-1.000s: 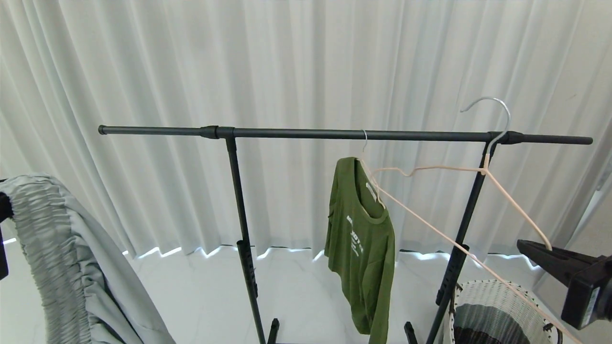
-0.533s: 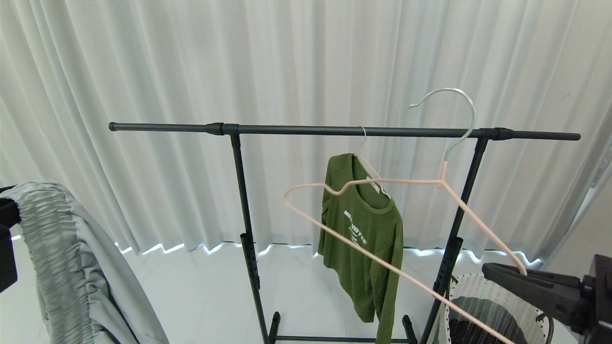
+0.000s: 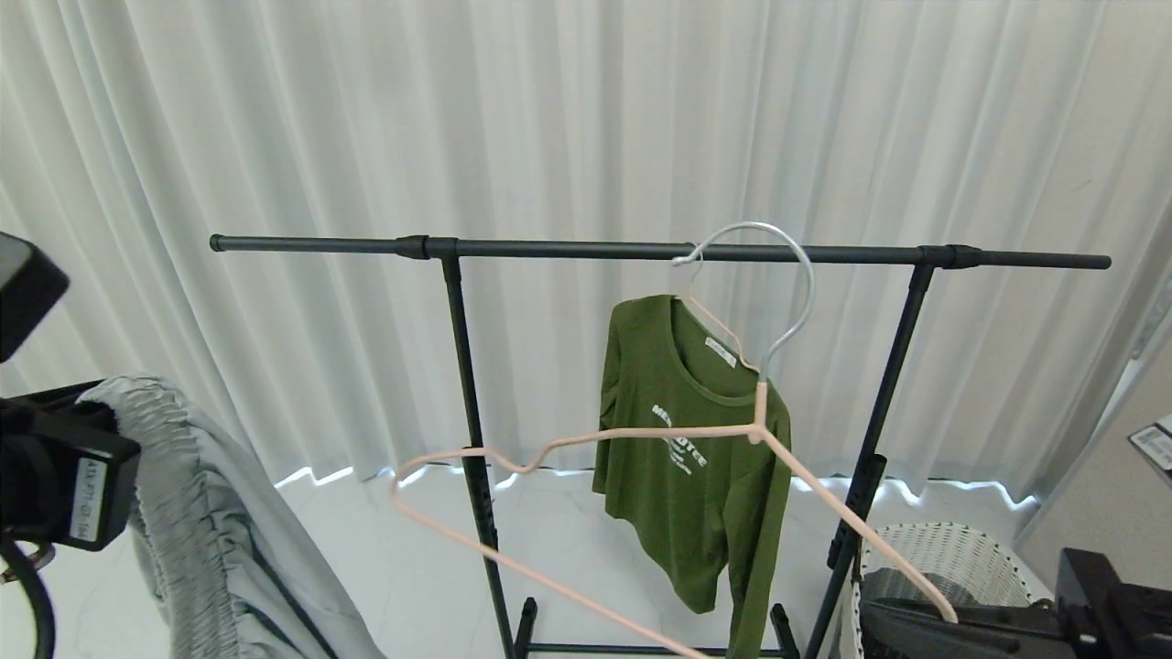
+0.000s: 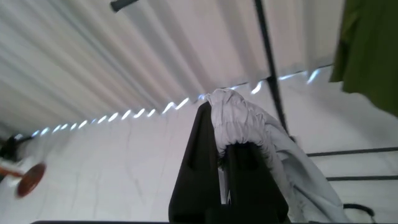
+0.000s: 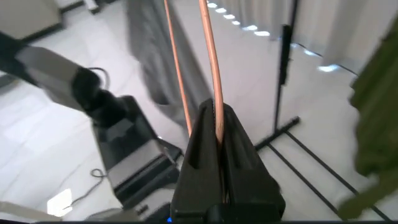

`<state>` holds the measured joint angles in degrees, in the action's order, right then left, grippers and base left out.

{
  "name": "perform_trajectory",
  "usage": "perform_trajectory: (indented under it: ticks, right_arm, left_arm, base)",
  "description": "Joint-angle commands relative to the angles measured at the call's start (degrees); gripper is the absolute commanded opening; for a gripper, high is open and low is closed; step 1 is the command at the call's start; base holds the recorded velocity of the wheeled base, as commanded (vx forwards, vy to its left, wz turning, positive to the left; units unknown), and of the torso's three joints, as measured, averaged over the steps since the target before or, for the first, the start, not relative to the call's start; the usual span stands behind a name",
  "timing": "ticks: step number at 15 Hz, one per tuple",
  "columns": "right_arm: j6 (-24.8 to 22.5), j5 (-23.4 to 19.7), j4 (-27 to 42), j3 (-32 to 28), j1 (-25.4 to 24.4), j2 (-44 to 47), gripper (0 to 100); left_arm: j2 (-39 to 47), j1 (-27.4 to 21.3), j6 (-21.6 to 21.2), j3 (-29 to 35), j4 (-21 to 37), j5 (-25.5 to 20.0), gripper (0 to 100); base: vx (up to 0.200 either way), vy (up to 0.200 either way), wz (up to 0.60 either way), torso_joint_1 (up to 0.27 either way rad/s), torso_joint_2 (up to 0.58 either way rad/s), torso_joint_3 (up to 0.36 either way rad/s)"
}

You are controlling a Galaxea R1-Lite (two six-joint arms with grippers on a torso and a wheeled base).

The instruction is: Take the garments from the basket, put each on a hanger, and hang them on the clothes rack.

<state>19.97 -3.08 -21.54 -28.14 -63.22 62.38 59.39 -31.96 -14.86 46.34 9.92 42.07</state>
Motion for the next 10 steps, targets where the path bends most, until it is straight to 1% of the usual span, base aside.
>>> perform_trajectory:
  ticks: [1,3,5,6,8,10]
  right_arm:
    - [1.1,0.2,-4.4,-0.3,-4.8,5.6,0]
    - [1.2,0.3,-9.0,-0.3,-7.4,9.6,0]
    - [1.2,0.5,-13.0,-0.4,-7.6,13.5,0]
    - [1.2,1.2,-14.5,-0.9,-7.4,15.4,0]
    - [1.3,3.4,-15.2,-2.0,-6.5,17.9,0]
    - [1.6,3.5,-15.2,-3.2,-5.2,18.4,0]
  left_arm:
    - [7.2,3.9,2.0,0.8,0.0,1.1,0]
    - [10.9,4.5,6.2,2.7,0.0,1.2,0]
    - [14.0,4.5,10.4,6.0,0.1,1.2,0]
    - [14.9,4.5,11.3,7.4,0.1,1.2,0]
    - [15.1,4.4,11.4,8.7,0.1,1.2,0]
    - [15.1,4.2,11.5,8.8,0.0,1.2,0]
  base:
    - [0.0,0.0,0.0,0.0,0.0,0.0]
    - [0.0,0.0,0.0,0.0,0.0,0.0]
    - [0.0,0.0,0.0,0.0,0.0,0.0]
    - [0.0,0.0,0.0,0.0,0.0,0.0]
    - [0.0,0.0,0.0,0.0,0.0,0.0]
    - [0.0,0.0,0.0,0.0,0.0,0.0]
